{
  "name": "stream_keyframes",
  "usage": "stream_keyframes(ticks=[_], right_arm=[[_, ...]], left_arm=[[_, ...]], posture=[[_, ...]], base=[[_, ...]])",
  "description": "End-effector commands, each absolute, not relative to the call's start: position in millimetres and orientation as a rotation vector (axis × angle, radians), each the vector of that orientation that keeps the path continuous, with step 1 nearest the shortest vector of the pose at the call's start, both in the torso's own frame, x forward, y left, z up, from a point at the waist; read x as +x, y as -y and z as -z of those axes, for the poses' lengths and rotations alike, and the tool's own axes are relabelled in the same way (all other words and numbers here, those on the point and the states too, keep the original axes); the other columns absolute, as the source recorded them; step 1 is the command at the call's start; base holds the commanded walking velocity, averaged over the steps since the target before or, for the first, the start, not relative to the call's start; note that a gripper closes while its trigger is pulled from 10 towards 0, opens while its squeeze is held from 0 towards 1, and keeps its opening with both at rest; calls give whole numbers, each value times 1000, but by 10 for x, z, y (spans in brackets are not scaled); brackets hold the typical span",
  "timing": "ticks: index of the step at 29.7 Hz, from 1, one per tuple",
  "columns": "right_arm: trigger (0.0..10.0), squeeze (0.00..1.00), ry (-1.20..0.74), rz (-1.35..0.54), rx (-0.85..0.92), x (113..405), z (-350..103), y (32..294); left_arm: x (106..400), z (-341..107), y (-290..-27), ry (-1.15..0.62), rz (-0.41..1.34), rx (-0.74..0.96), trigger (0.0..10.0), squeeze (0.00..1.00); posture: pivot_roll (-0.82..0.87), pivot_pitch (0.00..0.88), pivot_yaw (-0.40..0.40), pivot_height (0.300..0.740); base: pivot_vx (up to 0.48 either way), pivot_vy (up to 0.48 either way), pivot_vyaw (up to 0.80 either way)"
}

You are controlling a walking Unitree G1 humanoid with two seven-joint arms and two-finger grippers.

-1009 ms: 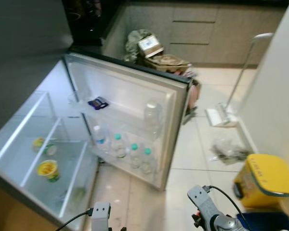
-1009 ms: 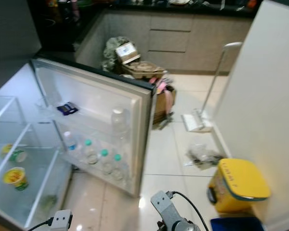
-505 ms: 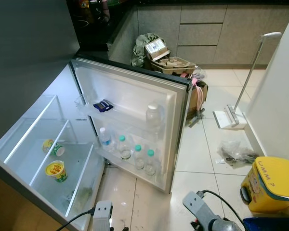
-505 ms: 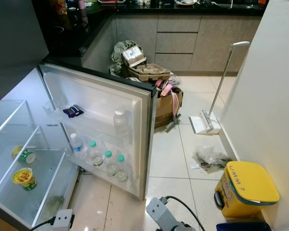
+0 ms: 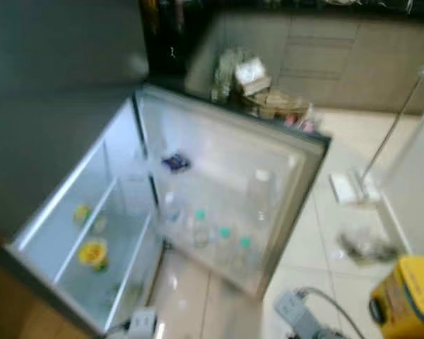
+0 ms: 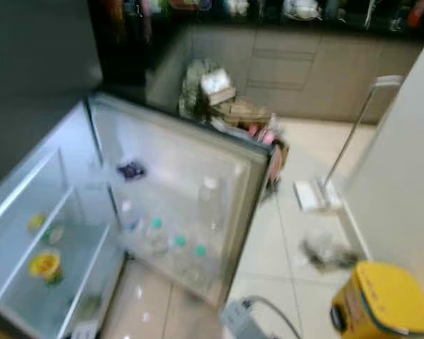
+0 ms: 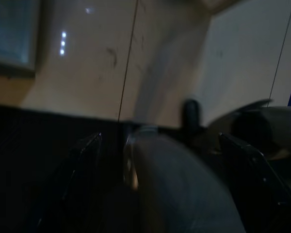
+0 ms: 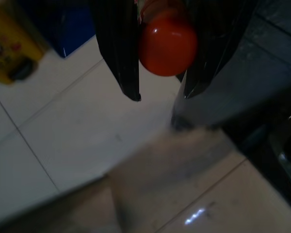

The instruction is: Restocking fridge

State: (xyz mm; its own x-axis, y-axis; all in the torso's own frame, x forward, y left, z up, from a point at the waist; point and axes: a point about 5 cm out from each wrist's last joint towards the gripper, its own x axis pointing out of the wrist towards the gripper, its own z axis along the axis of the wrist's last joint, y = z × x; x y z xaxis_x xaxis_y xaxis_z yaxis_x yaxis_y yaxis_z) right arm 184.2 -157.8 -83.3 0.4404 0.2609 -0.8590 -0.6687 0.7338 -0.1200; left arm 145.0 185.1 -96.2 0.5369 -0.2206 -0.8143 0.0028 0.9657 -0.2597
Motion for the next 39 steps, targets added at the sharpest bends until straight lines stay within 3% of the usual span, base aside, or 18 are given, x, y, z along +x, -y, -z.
stream_keyframes(ticks=[1, 11, 14, 16, 31, 39], right_arm=[[10000, 0, -949, -602, -501, 1858, 821, 1637], [10000, 0, -831, -751, -400, 2073, 670, 1381], [10000, 0, -725, -853, -184, 2263, 483, 1178], [10000, 0, -684, -865, -173, 2341, 417, 1148], [10000, 0, -397, -643, -409, 3015, -128, 1281], [10000, 0, -437, -652, -431, 2957, -56, 1315]], left_arm=[[1453, 965, -1804, -994, 149, -235, 10000, 0], [1417, 979, -1830, -1003, 121, -229, 10000, 0], [1386, 987, -1834, -1007, 128, -227, 10000, 0], [1385, 987, -1834, -1007, 129, -226, 10000, 0], [1366, 994, -1787, -1009, 168, -214, 10000, 0], [1348, 1001, -1776, -1012, 172, -214, 10000, 0]], posture=[[-89, 0, -8, 740], [-78, 0, -13, 740], [-78, 0, -14, 740], [-78, 0, -15, 740], [-101, 0, -20, 740], [-90, 0, -31, 740]], base=[[247, 0, 0], [0, 0, 0], [0, 0, 0], [0, 0, 0], [0, 0, 0], [0, 0, 0]])
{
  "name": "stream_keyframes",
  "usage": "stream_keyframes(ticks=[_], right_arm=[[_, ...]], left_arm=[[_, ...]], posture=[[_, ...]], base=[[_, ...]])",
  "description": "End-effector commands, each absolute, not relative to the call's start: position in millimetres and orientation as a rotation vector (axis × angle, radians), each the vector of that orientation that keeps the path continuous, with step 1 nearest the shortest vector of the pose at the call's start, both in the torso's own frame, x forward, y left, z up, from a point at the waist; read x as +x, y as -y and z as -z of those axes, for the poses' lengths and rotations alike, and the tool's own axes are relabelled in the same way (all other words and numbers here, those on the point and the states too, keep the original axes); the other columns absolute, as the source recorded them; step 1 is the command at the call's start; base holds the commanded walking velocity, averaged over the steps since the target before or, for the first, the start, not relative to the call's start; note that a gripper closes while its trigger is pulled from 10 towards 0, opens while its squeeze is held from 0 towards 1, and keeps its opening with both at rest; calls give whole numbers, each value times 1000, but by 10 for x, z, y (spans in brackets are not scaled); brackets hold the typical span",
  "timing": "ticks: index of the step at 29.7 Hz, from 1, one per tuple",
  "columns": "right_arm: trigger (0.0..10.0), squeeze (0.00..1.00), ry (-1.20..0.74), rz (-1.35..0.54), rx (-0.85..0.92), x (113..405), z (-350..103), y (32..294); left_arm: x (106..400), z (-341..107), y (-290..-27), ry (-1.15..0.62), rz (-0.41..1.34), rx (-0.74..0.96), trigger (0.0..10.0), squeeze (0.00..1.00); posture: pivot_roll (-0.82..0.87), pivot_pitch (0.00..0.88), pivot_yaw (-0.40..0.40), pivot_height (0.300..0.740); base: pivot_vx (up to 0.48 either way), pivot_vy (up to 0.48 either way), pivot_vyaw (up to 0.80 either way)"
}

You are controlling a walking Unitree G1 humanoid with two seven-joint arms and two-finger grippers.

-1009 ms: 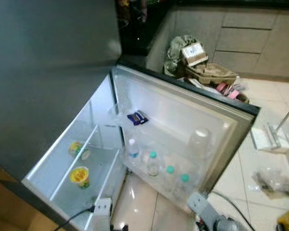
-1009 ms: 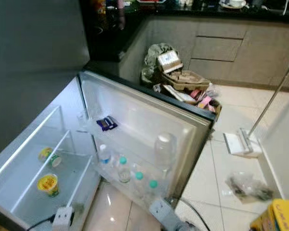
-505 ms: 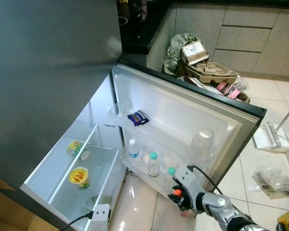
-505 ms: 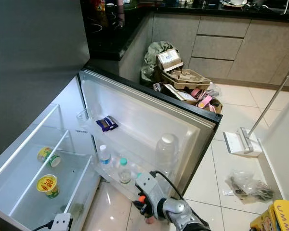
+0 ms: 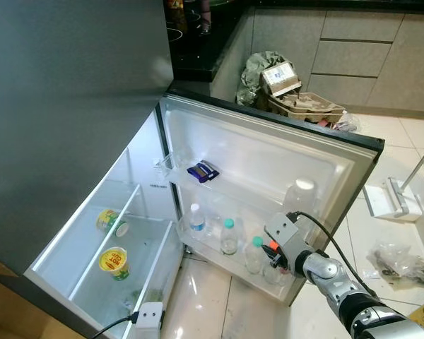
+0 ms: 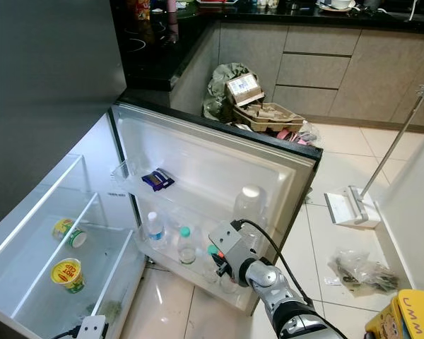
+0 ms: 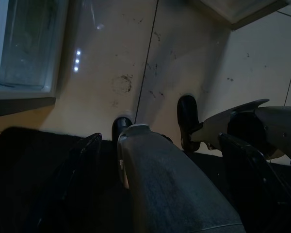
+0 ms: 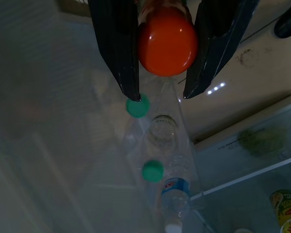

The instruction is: Restocking fridge

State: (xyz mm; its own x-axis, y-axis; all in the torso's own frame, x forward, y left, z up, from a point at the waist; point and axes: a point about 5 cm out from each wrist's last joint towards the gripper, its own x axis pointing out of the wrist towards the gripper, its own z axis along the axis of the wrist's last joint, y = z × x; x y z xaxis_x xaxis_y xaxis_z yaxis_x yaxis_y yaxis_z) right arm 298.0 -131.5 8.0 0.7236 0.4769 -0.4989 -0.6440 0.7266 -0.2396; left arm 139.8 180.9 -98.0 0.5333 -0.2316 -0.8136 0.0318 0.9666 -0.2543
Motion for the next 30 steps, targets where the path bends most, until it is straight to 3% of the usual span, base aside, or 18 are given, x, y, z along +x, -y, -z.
stream_keyframes(ticks=[1, 8, 16, 19, 23, 30], right_arm=[[10000, 0, -469, -667, -462, 2890, 17, 1323], [10000, 0, -460, -589, -579, 2847, 81, 1404], [10000, 0, -300, -743, -367, 2991, -197, 1146], [10000, 0, -198, -956, -212, 3052, -442, 896], [10000, 0, -137, -1044, -188, 3074, -573, 771], [10000, 0, 97, -927, -238, 3348, -1068, 609]], left_arm=[[1340, 1003, -1776, -1012, 171, -214, 10000, 0], [1326, 1004, -1786, -1010, 178, -212, 10000, 0], [1356, 991, -1801, -1004, 189, -204, 10000, 0], [1371, 986, -1795, -1001, 195, -202, 10000, 0], [1367, 990, -1775, -1002, 197, -206, 10000, 0], [1362, 993, -1753, -1000, 192, -219, 10000, 0]], posture=[[-87, 0, -31, 740], [-90, 0, -17, 740], [-97, 0, -7, 740], [-102, 0, -10, 740], [-101, 0, -15, 740], [-100, 0, -23, 740]], base=[[0, 0, 0], [0, 0, 0], [0, 0, 0], [0, 0, 0], [0, 0, 0], [0, 0, 0]])
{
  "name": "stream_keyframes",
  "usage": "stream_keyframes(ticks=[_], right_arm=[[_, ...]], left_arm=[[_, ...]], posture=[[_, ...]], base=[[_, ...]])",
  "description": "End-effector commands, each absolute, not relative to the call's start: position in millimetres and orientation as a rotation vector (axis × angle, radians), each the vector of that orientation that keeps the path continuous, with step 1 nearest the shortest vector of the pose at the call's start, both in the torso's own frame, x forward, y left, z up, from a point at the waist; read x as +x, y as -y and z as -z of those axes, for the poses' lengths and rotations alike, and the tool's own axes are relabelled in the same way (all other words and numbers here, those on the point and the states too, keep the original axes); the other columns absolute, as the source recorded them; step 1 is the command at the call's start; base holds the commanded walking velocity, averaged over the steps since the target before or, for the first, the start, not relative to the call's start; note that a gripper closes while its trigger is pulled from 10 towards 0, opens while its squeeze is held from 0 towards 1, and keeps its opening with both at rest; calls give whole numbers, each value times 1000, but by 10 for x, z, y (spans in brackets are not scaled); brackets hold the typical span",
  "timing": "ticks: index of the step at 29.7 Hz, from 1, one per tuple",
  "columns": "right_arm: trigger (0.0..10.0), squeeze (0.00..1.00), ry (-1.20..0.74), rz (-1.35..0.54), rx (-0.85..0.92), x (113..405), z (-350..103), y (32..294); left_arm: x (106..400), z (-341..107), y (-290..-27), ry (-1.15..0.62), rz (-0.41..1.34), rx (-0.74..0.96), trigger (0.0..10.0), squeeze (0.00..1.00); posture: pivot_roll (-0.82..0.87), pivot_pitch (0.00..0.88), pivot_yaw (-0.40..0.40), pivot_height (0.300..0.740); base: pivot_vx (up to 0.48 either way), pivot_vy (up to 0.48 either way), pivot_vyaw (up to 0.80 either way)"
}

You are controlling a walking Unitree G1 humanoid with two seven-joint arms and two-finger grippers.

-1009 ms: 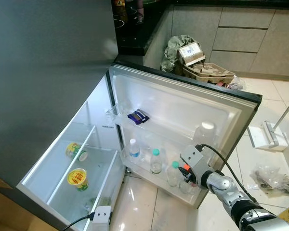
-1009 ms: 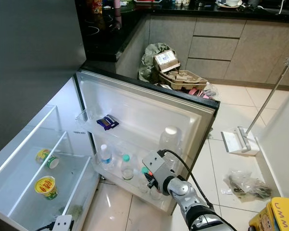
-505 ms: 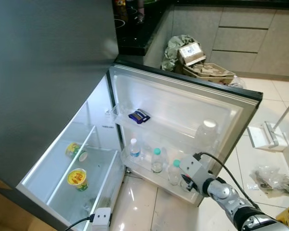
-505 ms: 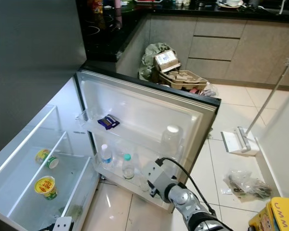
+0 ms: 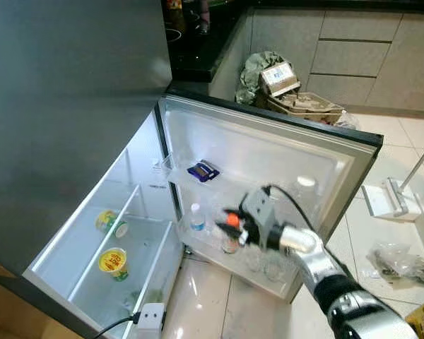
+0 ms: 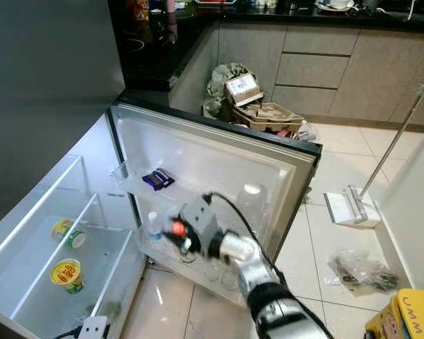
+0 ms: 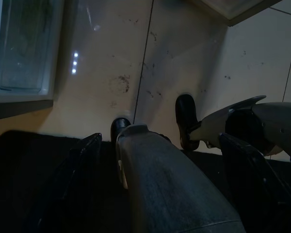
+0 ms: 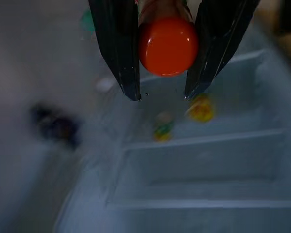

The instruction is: Restocking fridge

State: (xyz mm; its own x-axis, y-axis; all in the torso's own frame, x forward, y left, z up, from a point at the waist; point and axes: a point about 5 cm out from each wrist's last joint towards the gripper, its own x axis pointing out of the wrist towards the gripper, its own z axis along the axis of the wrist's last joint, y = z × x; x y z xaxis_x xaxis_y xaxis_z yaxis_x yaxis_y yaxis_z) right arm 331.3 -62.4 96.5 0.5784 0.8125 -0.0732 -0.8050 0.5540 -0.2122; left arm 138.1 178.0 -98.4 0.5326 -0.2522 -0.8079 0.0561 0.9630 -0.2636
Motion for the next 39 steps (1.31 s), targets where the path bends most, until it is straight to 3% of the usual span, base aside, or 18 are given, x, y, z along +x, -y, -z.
stream_keyframes(ticks=[1, 10, 22, 25, 32, 39], right_arm=[[10000, 0, 130, -905, -250, 3388, -1145, 593], [10000, 0, 272, -747, -351, 3575, -1574, 545], [10000, 0, 174, -610, -266, 3632, -1648, 405], [10000, 0, 86, -476, -107, 3659, -1703, 393], [10000, 0, -47, -339, 68, 3699, -1669, 475], [10000, 0, -187, -267, 131, 3669, -1422, 553]], left_arm=[[1362, 993, -1752, -1000, 192, -220, 10000, 0], [1359, 995, -1737, -1002, 201, -216, 10000, 0], [1366, 995, -1712, -1004, 216, -215, 10000, 0], [1370, 994, -1701, -1003, 222, -217, 10000, 0], [1372, 994, -1687, -1005, 233, -213, 10000, 0], [1366, 996, -1674, -1007, 243, -210, 10000, 0]], posture=[[-100, 0, -23, 740], [-97, 0, -26, 740], [-107, 0, -31, 740], [-109, 0, -34, 740], [-109, 0, -37, 740], [-110, 0, -38, 740]], base=[[0, 0, 0], [0, 0, 0], [0, 0, 0], [0, 0, 0], [0, 0, 0], [0, 0, 0]])
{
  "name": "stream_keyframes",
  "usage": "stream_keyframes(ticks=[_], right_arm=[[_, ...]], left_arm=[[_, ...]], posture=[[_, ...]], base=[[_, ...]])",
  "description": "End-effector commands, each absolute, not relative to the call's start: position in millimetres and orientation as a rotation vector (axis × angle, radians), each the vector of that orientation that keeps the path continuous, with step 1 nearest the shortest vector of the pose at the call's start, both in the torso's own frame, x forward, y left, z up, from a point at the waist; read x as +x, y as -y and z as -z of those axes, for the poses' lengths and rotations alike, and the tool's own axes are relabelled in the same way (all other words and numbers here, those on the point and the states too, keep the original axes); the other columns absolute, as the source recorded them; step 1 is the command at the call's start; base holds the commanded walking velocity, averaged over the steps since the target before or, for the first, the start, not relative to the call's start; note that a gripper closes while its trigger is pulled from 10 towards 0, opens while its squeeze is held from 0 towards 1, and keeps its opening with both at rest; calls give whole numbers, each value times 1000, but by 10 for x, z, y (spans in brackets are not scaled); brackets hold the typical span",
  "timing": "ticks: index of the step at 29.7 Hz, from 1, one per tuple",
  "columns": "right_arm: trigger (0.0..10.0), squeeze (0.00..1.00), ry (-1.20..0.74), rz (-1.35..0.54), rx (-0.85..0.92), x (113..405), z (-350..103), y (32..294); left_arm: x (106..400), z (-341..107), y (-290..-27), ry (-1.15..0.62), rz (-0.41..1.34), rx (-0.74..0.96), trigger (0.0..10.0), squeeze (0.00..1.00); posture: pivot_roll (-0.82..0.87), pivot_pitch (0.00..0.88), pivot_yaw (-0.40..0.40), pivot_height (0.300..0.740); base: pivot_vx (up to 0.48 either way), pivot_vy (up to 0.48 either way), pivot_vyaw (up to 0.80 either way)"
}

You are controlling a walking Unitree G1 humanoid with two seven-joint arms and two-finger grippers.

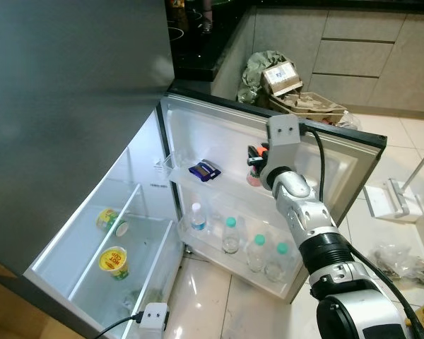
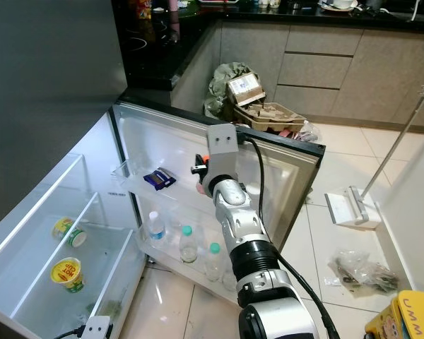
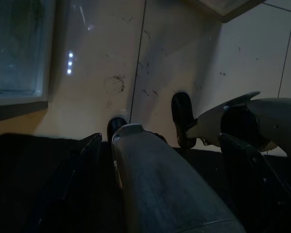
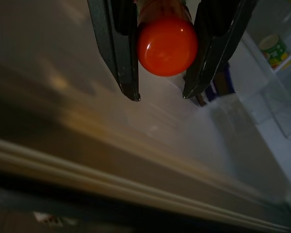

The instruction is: Restocking fridge

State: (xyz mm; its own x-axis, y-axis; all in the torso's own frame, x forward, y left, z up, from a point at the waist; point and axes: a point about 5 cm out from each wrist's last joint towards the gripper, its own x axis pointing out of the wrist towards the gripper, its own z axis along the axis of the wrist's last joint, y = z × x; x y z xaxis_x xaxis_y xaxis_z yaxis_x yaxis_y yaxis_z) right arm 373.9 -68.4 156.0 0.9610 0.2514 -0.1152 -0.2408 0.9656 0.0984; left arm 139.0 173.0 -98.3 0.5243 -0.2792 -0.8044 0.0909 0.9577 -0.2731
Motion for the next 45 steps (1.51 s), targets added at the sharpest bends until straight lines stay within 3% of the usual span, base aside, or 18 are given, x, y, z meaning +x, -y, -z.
stream_keyframes(ticks=[1, 6, 17, 33, 45], right_arm=[[10000, 0, -233, -273, 147, 3627, -1329, 535], [10000, 0, -309, -286, 190, 3539, -1158, 482], [10000, 0, -278, -272, 149, 3526, -1107, 483], [10000, 0, 29, -288, 151, 3591, -1489, 495], [10000, 0, -16, -286, -57, 3553, -1202, 500]], left_arm=[[1364, 997, -1671, -1008, 246, -209, 10000, 0], [1357, 999, -1664, -1012, 260, -200, 10000, 0], [1359, 997, -1660, -1011, 273, -190, 10000, 0], [1366, 995, -1647, -1008, 279, -188, 10000, 0], [1363, 995, -1638, -1008, 288, -185, 10000, 0]], posture=[[-109, 0, -38, 740], [-109, 0, -33, 740], [-104, 0, -31, 740], [-100, 0, -31, 740], [-97, 0, -31, 740]], base=[[0, 0, 0], [0, 0, 0], [0, 0, 0], [0, 0, 0], [0, 0, 0]])
